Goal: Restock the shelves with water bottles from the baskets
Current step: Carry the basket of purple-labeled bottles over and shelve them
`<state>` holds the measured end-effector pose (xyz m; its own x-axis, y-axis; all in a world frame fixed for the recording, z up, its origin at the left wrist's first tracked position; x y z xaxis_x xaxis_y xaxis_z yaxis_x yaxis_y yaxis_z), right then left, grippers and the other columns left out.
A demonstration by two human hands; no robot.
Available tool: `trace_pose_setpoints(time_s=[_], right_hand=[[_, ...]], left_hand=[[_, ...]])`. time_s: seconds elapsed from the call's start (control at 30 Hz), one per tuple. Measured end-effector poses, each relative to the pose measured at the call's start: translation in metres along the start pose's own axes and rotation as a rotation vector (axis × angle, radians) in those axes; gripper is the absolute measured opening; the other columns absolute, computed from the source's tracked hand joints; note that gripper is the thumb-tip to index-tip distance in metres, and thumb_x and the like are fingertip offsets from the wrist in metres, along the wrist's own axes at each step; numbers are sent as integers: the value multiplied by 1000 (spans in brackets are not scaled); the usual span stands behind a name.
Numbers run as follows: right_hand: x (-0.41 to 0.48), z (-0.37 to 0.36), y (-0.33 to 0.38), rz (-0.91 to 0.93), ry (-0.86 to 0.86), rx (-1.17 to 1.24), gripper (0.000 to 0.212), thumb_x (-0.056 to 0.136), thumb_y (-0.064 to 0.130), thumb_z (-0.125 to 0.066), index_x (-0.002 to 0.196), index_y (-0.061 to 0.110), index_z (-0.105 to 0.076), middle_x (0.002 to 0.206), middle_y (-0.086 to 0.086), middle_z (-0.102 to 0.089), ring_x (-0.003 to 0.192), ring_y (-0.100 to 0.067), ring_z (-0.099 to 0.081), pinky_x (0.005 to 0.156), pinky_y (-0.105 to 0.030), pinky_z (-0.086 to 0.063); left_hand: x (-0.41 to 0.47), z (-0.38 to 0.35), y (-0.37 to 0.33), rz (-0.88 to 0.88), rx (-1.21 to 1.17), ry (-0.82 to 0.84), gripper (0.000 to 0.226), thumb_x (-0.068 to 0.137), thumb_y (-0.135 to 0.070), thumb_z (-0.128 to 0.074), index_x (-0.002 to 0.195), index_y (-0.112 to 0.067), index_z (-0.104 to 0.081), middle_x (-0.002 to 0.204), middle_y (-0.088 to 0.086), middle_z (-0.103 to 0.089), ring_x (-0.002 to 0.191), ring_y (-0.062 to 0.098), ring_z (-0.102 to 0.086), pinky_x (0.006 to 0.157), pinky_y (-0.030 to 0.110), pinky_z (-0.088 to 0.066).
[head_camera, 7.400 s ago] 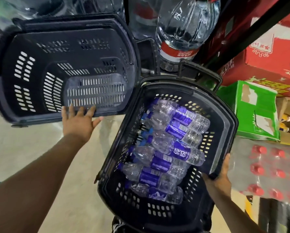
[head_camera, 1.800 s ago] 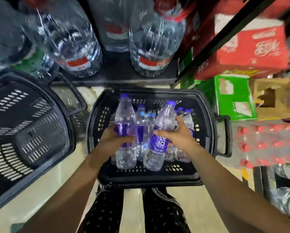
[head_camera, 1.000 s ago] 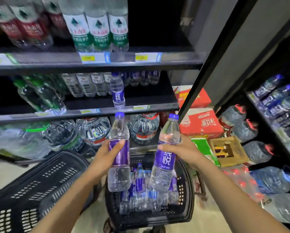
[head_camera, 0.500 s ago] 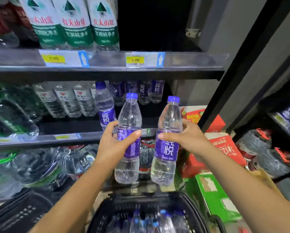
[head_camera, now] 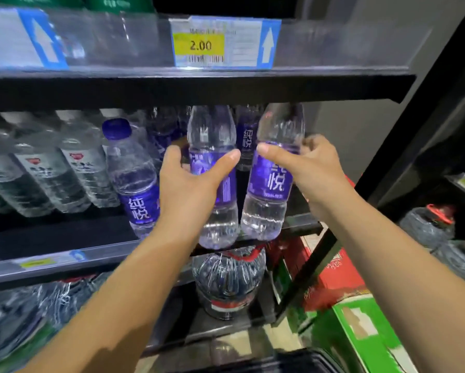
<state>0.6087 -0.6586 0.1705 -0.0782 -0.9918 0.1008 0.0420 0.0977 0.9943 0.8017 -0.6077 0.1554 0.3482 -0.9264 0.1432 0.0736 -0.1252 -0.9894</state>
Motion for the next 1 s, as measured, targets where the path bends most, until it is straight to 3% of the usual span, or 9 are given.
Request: trace_pose_setpoints(time_s=[0.13,0.23,0.4,0.6,0.67,0.77,0.83,0.93,1.0], right_hand=[[12,-4,-1,70,-66,-107,84,50,40,-92,117,15,-48,112,-1,-64,98,-14,-66,85,-37,-57],[16,-10,-10,121,-52,-159,71,56,35,-92,109,17,-48,109,-1,-64,98,-15,-65,87,-41,-55],[22,-22,-45,137,49,-176,72,60,29,-91,116,22,-47,113,3,-66,104,-12,-65,94,-40,-52],[15,-26,-67,125,87,-268,98,54,58,-85,131,21,-37,134,3,-55,128,-15,-50,104,-43,-45],[13,-25,-71,121,98,-249,90,58,50,-87,128,23,-40,128,6,-59,122,-12,-54,101,-41,-47],[6,-23,-83,76,77,-293,82,60,37,-89,126,24,-43,119,10,-63,108,-6,-62,96,-37,-51],[1,-22,-85,67,37,-358,87,60,35,-89,132,21,-42,121,9,-62,107,-5,-61,94,-29,-51],[4,-25,-84,91,15,-438,70,63,29,-89,118,21,-47,106,11,-63,89,1,-61,74,-6,-47],[12,-30,-88,96,25,-466,58,67,25,-87,108,22,-46,94,13,-60,75,10,-55,60,0,-42]], left_hand=[[18,-6,4,-35,-43,-36,58,71,-35,-84,117,-30,-50,110,-13,-66,98,-1,-65,90,25,-51],[21,-9,20,-48,-5,-49,66,71,-33,-84,125,-26,-47,111,-18,-61,96,-10,-58,84,12,-47],[26,-10,36,-134,45,-114,70,71,-26,-85,126,-28,-42,108,-26,-55,88,-28,-49,75,-5,-37],[26,-10,66,-115,112,-113,73,68,-29,-86,121,-34,-37,114,-23,-56,106,-2,-57,88,14,-44],[25,-12,67,-80,176,-84,70,70,-36,-84,118,-34,-33,110,-26,-51,107,5,-54,90,21,-44],[18,-14,68,-55,309,-18,81,65,-58,-76,122,-18,-35,122,-5,-54,116,19,-52,99,41,-45],[12,-13,73,-27,425,47,93,62,-64,-74,130,-17,-32,131,1,-52,120,21,-51,98,45,-46],[16,-5,83,-25,551,50,75,73,-36,-81,129,-22,-33,122,1,-58,112,21,-58,92,45,-51],[20,-5,85,-41,605,21,62,77,-29,-80,118,-19,-36,111,4,-61,101,23,-60,85,44,-53]])
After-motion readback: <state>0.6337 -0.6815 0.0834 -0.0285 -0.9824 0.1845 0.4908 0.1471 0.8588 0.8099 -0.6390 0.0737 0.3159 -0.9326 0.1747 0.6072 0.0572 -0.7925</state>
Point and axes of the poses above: each hand's wrist, its own x-axis towards the middle knuckle, its own z-axis out of the back of the hand, y = z × x, the point moved 7 cm from there along x, towards the middle knuckle
